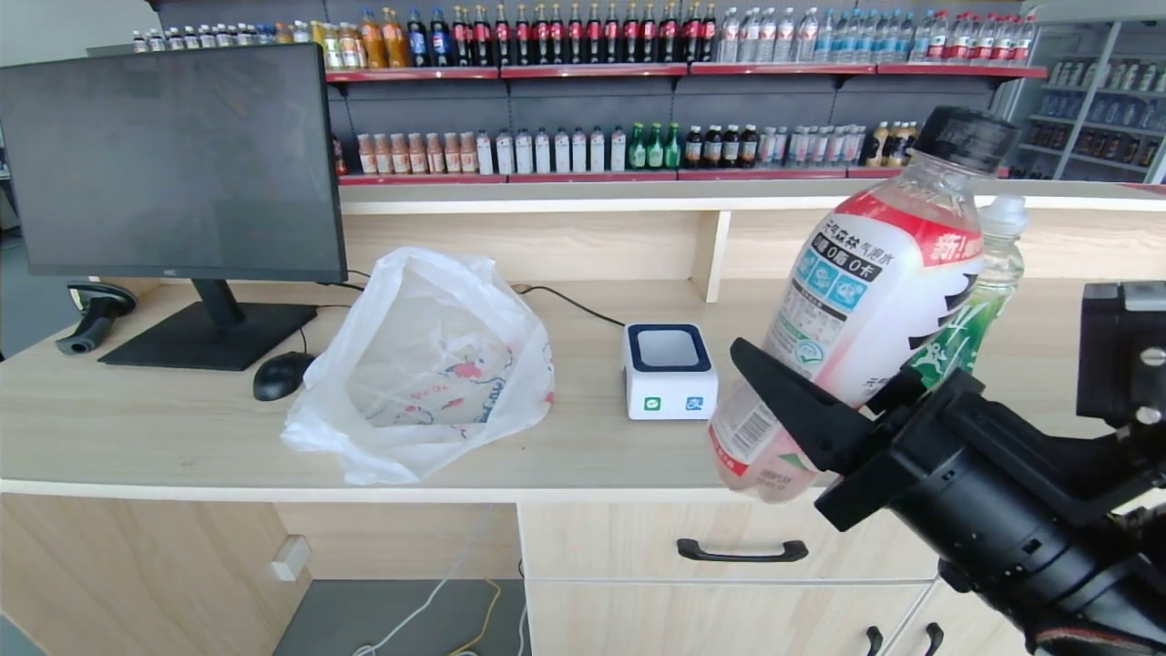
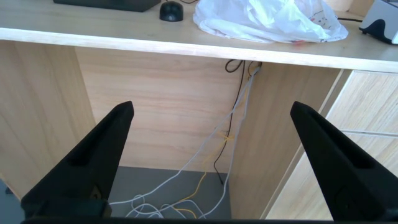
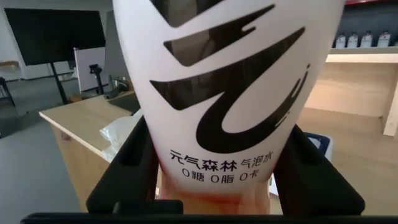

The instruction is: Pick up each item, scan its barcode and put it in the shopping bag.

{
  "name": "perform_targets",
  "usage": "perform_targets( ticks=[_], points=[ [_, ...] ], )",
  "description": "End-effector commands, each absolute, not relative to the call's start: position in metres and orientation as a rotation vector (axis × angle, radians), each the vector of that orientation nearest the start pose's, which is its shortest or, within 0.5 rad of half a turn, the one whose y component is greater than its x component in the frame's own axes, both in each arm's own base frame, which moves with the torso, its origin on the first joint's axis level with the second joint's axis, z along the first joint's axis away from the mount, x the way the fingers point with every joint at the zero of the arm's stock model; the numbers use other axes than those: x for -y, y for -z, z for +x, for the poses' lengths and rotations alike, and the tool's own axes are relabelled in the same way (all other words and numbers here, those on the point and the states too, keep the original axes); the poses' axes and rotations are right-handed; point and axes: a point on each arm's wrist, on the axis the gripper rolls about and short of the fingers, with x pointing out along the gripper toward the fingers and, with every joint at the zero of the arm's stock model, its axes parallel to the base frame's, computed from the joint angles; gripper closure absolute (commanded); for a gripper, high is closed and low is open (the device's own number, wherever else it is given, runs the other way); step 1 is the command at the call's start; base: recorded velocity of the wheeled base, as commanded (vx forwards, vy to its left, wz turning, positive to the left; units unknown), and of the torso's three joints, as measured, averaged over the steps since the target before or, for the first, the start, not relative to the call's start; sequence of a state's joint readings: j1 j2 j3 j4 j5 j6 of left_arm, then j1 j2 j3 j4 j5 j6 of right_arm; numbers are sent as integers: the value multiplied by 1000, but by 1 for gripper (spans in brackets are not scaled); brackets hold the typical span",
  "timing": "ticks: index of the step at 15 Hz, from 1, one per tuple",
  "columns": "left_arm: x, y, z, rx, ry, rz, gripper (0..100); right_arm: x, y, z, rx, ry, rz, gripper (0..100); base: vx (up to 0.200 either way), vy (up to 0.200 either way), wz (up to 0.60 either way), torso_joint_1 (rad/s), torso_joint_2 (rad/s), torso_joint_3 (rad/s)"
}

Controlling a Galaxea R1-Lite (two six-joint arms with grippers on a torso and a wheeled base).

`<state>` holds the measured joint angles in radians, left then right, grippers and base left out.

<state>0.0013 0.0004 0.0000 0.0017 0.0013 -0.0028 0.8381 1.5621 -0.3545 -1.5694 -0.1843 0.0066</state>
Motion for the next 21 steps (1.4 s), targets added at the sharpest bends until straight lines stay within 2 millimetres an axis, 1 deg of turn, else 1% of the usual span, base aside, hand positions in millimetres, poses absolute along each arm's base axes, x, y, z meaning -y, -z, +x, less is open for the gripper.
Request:
perform_targets(
  ticks=[1,2,3,5,7,10,13,17,21],
  points=[
    [0,-75,-23,-2,-3,-3,0,-155,-203,161,346,-545,149,100,0,0,0,0,0,0],
    [0,-75,-23,-2,-3,-3,0,-155,-203,161,346,-545,149,100,0,0,0,0,0,0],
    [0,-75,-23,-2,-3,-2,0,-129,-205,170,378,-405,51,100,0,0,0,0,0,0],
    [0,-75,-23,-2,-3,-2,0,-112,-206,166,386,-348,31,100,0,0,0,0,0,0],
    [0,-75,-23,-2,-3,-5,0,-99,-198,160,360,-314,11,100,0,0,0,0,0,0],
    [0,-75,-23,-3,-3,-5,0,-93,-181,152,291,-322,-8,100,0,0,0,0,0,0],
    [0,-75,-23,-3,-3,-5,0,-93,-179,152,272,-328,48,100,0,0,0,0,0,0],
    [0,-75,-23,-3,-3,-5,0,-92,-180,150,279,-328,58,100,200,0,0,-5,1,2],
    [0,-75,-23,-3,-3,-6,0,-94,-180,155,267,-332,113,100,0,0,0,0,0,0]
  ],
)
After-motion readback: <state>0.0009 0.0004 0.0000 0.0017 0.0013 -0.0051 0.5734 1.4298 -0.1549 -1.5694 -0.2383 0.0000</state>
